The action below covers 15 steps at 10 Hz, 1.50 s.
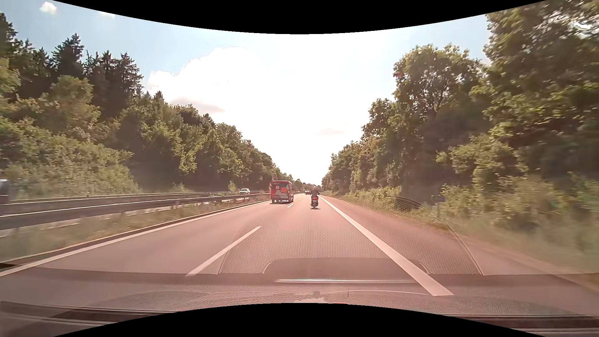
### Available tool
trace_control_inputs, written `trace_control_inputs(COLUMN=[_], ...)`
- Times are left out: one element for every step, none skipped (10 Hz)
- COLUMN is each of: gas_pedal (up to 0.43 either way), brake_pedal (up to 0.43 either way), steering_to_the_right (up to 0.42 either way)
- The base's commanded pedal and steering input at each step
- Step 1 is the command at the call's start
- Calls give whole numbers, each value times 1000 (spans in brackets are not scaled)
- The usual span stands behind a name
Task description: Follow the waypoints while adhering to traffic rules and regulations
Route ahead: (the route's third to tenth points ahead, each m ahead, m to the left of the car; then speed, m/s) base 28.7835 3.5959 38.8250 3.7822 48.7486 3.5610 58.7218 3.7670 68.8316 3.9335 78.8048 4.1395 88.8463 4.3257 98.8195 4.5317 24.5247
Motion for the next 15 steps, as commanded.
trace_control_inputs(gas_pedal=[280, 260, 248, 248, 240, 228, 228, 228, 220, 220, 220, 220, 228, 240, 248], brake_pedal=[12, 12, 12, 12, 12, 12, 12, 12, 12, 12, 12, 12, 12, 12, 12], steering_to_the_right=[-1, -1, -1, -1, -1, -1, -1, -1, -2, -1, 0, 2, 5, 6, 6])
